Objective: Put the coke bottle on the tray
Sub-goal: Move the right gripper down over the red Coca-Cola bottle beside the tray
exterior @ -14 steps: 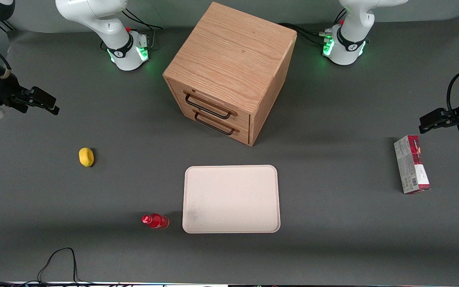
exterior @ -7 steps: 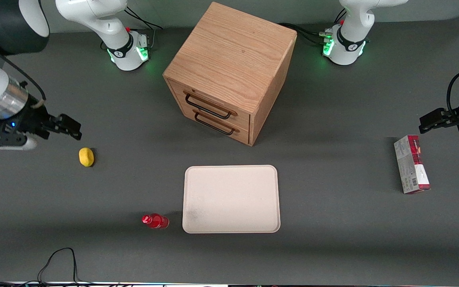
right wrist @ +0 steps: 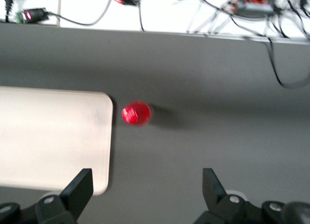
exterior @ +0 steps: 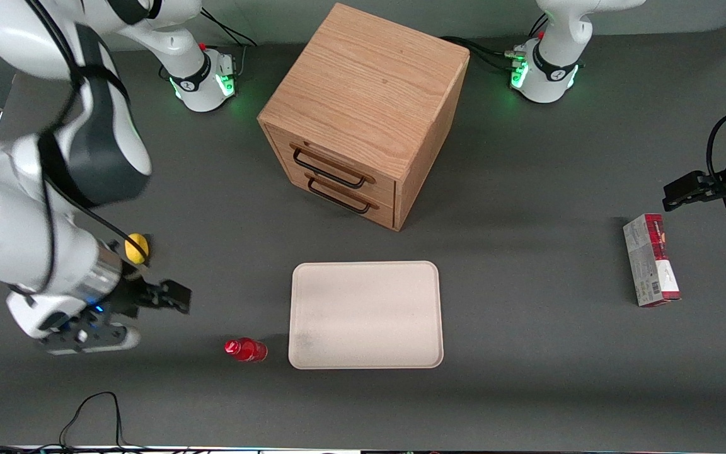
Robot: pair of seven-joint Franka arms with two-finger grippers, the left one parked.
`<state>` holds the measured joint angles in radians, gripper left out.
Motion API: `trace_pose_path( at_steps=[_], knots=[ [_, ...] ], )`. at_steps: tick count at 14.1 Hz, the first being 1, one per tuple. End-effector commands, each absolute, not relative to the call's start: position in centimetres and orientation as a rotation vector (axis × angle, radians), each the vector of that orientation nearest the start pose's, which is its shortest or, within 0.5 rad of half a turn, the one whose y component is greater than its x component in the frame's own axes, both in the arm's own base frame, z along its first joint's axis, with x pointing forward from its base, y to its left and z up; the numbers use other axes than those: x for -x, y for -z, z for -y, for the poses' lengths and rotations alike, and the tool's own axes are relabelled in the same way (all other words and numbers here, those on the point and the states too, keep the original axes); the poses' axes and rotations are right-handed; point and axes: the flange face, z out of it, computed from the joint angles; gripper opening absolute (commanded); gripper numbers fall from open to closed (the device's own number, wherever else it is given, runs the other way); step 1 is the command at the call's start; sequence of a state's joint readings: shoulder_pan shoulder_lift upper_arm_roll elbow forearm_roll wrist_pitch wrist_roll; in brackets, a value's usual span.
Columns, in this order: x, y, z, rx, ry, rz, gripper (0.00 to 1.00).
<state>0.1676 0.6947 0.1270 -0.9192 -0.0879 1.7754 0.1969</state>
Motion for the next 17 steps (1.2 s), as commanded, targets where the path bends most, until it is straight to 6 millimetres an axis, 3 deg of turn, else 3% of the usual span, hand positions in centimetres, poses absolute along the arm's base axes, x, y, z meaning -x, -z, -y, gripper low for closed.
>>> trace_pose_path(
  at_steps=[1, 5, 14, 17],
  knots=[
    [-75.5, -48.1, -19.9, 3.064, 0.361, 0.139, 1.00],
    [-76.7, -41.8, -21.7, 3.034, 0.315, 0.190, 1.00],
    [-77.8, -33.0, -22.1, 3.032, 0.308, 0.294, 0.99],
    [-77.8, -31.3, -22.1, 3.057, 0.308, 0.324, 0.97]
  ],
)
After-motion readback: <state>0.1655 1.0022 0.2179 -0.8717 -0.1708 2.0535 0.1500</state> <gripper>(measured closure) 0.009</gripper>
